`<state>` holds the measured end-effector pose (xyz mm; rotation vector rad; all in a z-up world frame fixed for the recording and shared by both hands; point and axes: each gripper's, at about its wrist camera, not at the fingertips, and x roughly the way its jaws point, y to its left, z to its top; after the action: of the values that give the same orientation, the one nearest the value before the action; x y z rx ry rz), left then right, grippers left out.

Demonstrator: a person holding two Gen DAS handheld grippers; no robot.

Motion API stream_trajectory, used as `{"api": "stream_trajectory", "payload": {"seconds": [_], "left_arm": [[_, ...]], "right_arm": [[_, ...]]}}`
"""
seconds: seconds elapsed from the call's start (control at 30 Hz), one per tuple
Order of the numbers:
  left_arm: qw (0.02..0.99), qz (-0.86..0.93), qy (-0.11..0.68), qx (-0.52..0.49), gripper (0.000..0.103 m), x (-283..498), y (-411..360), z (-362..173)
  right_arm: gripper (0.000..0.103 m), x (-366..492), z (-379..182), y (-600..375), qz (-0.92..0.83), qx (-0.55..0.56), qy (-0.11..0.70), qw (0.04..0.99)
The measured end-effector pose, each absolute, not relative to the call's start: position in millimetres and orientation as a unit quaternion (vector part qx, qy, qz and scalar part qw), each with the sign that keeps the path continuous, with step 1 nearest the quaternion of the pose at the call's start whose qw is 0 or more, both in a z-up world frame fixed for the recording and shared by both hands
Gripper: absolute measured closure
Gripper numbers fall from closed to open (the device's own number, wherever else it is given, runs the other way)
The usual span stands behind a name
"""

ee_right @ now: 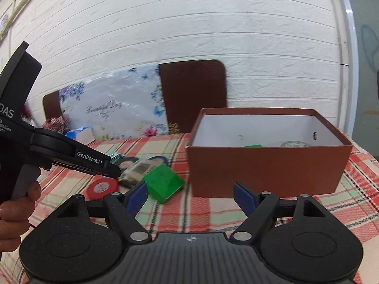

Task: Organize objects
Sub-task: 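Move both grippers back to the red tape roll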

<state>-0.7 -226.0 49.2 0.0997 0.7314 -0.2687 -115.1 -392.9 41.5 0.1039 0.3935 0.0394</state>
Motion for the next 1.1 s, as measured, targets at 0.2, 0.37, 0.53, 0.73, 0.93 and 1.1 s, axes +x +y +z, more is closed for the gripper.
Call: {"api": "stream_trajectory", "payload": {"seconds": [0.2,0.37,0.53,0.73,0.93,1.1], "left_arm": [[0.927,-0.104,0.360,0.032,0.063,2.8,-174.0,33.8],[0.930,-0.040,0.365,0.003,0.062,17.8,-99.9,1.6],[0.936,0.045,0.349,0.018,0.051,33.0,-29.9,-40.5],[0.957,0.036,0.285,-0.040,0.036,24.4,4.4,-58.7],[0.957,0.034,0.285,-0.040,0.036,30.5,1.7,-59.8],[0.957,0.035,0.286,-0.026,0.036,28.3,-1.5,-60.0]], "right_arm": [[0.025,-61.8,36.2,-358.3,0.041,0.032,0.216,0.975],[0.032,-27.7,20.5,-330.8,0.082,0.010,0.259,0.962],[0.034,1.9,-0.6,-285.6,0.127,-0.018,0.297,0.946],[0.032,69.1,-26.7,-236.2,0.149,-0.063,0.291,0.943],[0.031,102.6,-34.6,-223.4,0.157,-0.072,0.308,0.936],[0.031,44.6,-38.9,-255.9,0.167,-0.080,0.314,0.931]]}}
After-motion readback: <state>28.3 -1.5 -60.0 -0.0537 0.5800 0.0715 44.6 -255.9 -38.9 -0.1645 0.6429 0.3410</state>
